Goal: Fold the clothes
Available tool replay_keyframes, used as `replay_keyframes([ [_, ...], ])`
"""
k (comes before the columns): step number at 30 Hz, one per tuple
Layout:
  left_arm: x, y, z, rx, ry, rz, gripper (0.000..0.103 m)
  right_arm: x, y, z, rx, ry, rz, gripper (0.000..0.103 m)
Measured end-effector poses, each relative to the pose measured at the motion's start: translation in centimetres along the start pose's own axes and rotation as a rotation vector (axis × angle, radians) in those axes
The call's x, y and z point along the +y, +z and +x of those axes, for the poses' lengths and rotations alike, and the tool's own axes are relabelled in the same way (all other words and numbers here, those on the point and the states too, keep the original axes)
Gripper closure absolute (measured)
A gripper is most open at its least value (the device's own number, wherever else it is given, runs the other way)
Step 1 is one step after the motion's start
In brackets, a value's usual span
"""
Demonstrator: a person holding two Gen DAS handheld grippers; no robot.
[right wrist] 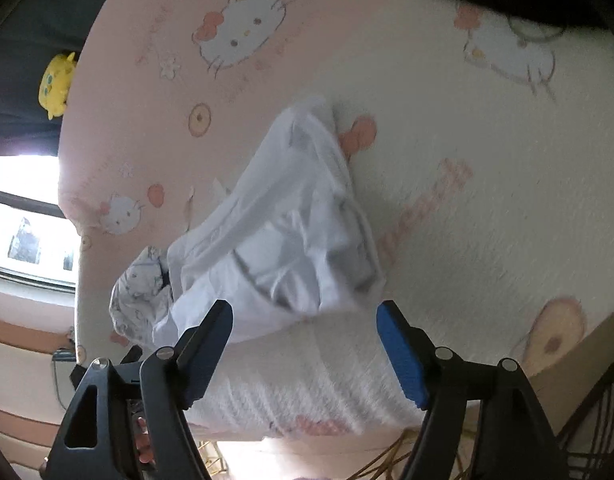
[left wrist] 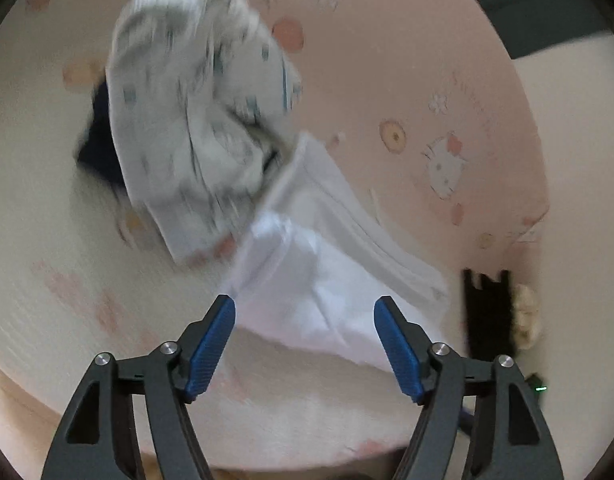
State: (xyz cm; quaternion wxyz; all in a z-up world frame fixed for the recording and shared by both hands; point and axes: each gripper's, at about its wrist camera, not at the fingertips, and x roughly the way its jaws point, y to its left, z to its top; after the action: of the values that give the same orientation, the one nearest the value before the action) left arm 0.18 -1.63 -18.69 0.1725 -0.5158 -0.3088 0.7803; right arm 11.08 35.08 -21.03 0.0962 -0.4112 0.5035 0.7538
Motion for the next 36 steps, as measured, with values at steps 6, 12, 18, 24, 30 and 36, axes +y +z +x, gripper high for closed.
replay_keyframes([
  [6, -0.7, -2.1, 1.4, 0.041, 0.072, 0.065, 0.032, -0.8, -1.3, 1.3, 0.028, 0.013, 0.044, 0.029],
  [12, 0.4, -3.2, 2.2, 0.063, -0.008, -0.02, 0.032, -2.0, -1.9, 2.0, 0.019, 0.044, 0.124, 0.028],
  [18, 2.5, -3.7, 3.6, -0.029, -0.13, -0.188, 0.033, -4.9, -2.5, 2.8, -0.022, 0.188, 0.29, 0.027],
  [24, 2.8, -3.5, 4.2, -0.083, -0.181, -0.242, 0.03, -5.5, -2.4, 3.5, -0.076, 0.261, 0.347, 0.021],
  [30, 0.9, -2.7, 5.5, -0.115, -0.182, -0.218, 0.002, -3.6, -0.9, 5.2, -0.1, 0.236, 0.274, 0.021],
  [36, 0.2, -2.2, 6.8, -0.155, -0.166, -0.278, 0.0, -3.0, 0.4, 6.7, -0.079, 0.288, 0.326, 0.009],
])
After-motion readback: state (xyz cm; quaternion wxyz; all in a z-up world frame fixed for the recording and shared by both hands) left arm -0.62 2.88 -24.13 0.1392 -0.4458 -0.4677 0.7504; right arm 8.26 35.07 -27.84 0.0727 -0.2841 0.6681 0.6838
